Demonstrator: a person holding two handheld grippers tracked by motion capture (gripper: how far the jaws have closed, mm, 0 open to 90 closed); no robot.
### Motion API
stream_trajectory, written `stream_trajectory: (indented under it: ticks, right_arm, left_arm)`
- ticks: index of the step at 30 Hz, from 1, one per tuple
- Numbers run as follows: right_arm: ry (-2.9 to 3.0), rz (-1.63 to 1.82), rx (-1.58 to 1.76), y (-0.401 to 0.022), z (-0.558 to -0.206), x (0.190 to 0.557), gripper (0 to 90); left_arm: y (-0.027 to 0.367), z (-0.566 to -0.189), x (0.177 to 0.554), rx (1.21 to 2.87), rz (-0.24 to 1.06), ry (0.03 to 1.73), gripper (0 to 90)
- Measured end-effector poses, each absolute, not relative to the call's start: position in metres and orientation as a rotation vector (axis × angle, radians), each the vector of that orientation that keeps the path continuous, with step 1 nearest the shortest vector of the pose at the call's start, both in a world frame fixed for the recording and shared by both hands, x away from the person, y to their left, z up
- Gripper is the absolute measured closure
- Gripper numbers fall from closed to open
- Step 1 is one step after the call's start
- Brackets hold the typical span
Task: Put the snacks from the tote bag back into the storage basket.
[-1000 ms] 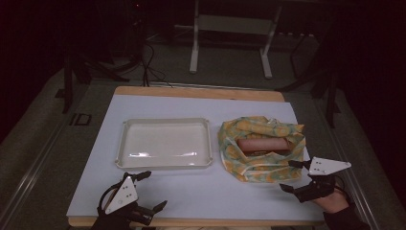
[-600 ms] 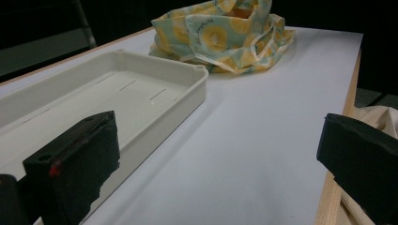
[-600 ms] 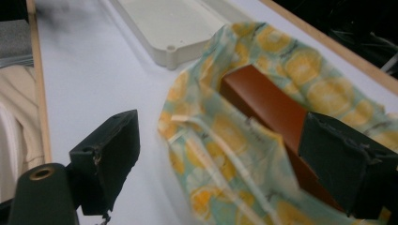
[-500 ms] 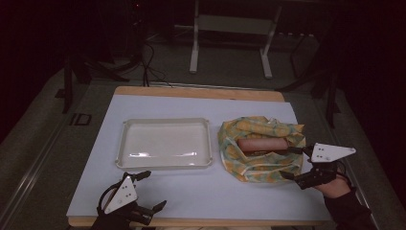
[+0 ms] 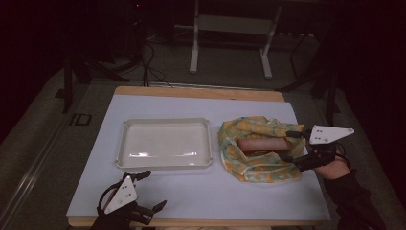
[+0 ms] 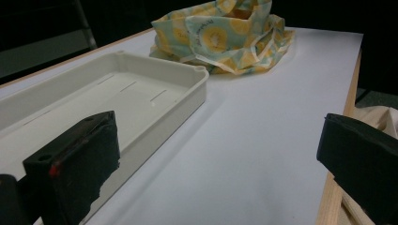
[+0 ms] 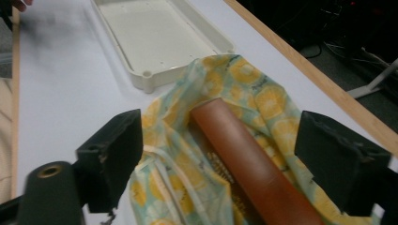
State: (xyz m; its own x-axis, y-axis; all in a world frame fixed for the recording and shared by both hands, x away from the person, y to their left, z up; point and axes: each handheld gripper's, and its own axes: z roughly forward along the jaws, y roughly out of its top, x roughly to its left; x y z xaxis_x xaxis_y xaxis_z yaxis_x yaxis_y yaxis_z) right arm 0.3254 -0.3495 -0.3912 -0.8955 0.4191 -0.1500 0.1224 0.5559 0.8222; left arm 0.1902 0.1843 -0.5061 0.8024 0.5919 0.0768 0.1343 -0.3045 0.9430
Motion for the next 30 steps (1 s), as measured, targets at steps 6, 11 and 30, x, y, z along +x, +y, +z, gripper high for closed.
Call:
stream_trajectory:
  ticks: [6, 11, 30]
  right_arm:
    - [2.453, 1.237, 0.408, -0.346, -0.386, 0.338, 22.5]
    - [2.453, 1.215, 0.411, -0.342, -0.386, 0.349, 26.4]
    - [2.704, 1.018, 0.444, -0.319, -0.423, 0.403, 33.4]
  left_arm:
    - [0.184, -0.506, 0.190, 1.852, 0.501, 0.553, 0.0]
    - [0.184, -0.506, 0.190, 1.855, 0.501, 0.553, 0.0]
    - [0.185, -0.506, 0.190, 1.860, 0.506, 0.555, 0.0]
